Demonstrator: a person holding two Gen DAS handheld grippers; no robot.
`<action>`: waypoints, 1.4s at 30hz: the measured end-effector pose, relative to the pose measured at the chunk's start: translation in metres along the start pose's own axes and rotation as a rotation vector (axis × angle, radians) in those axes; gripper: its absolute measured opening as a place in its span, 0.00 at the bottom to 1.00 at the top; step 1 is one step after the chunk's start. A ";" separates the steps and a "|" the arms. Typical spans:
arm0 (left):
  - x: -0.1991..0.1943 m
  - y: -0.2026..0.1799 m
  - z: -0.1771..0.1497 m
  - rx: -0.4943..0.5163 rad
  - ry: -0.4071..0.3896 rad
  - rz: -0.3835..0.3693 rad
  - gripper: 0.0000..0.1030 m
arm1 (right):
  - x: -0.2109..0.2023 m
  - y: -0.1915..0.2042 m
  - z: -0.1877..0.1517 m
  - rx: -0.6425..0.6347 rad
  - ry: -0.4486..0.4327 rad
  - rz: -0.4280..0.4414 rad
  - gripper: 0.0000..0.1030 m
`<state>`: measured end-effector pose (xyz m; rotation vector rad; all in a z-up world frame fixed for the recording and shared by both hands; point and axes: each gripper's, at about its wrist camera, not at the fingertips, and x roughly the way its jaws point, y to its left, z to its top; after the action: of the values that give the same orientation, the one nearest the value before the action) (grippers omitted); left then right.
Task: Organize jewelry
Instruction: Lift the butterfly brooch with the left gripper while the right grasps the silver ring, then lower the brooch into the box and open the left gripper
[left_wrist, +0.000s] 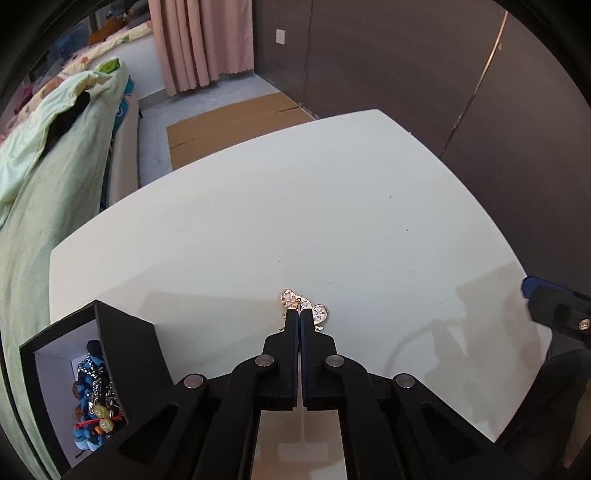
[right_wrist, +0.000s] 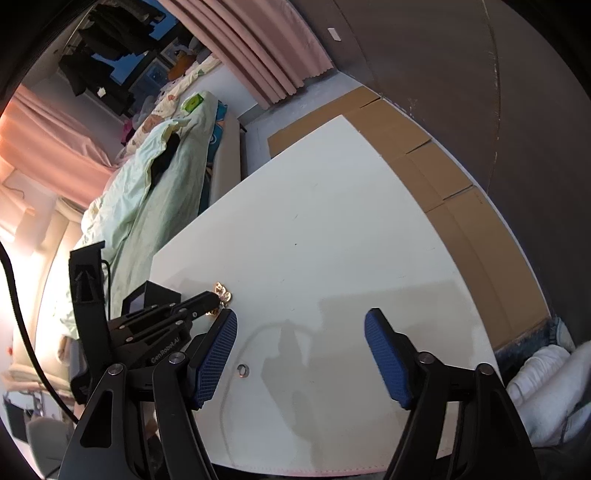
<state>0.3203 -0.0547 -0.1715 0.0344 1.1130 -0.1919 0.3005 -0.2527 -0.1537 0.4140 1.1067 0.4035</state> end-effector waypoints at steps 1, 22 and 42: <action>-0.005 0.002 -0.001 -0.002 -0.015 -0.004 0.00 | 0.002 0.001 -0.001 -0.006 0.007 0.000 0.63; -0.086 0.049 -0.002 -0.148 -0.177 -0.116 0.00 | 0.047 0.049 -0.029 -0.254 0.190 -0.019 0.30; -0.131 0.102 -0.045 -0.283 -0.243 -0.112 0.00 | 0.072 0.089 -0.054 -0.408 0.212 -0.234 0.12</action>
<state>0.2414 0.0693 -0.0812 -0.2978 0.8916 -0.1330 0.2702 -0.1340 -0.1840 -0.1207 1.2275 0.4593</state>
